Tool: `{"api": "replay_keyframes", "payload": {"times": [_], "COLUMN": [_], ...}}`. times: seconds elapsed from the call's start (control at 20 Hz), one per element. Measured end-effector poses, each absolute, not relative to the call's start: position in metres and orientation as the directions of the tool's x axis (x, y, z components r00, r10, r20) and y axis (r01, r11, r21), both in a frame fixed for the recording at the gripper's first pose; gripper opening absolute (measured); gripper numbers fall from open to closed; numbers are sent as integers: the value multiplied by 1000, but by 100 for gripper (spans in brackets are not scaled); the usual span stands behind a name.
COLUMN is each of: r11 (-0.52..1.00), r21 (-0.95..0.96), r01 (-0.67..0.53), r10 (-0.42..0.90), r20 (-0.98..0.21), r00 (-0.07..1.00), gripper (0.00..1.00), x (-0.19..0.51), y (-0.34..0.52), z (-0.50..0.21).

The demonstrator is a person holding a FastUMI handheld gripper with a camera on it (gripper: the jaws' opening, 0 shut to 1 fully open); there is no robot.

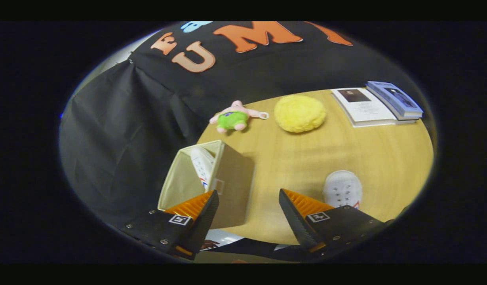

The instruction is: Open the storage box then place both shoes into the box .Put the left shoe in first, then the right shoe, with the right side of both shoes facing outward in a uniform manner.

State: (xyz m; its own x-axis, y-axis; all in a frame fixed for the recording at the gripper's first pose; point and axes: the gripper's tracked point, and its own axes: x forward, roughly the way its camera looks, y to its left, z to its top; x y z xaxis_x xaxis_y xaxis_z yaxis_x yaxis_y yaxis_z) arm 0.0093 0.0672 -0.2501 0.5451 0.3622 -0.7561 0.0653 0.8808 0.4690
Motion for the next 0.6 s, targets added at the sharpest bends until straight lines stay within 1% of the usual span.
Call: {"api": "replay_keyframes", "payload": {"times": [0.2,0.45,0.6], "r11": [921,953,960], "r21": [362,262,246], "r01": [142,153,136], "r10": [247,174,177], "r20": [-827,-885,-905], "r00": [505,431,387], "gripper": [91,91,88], "x": [-17,-47,-58], "y": [10,-35,-43], "z": [-293,-334,-351]}}
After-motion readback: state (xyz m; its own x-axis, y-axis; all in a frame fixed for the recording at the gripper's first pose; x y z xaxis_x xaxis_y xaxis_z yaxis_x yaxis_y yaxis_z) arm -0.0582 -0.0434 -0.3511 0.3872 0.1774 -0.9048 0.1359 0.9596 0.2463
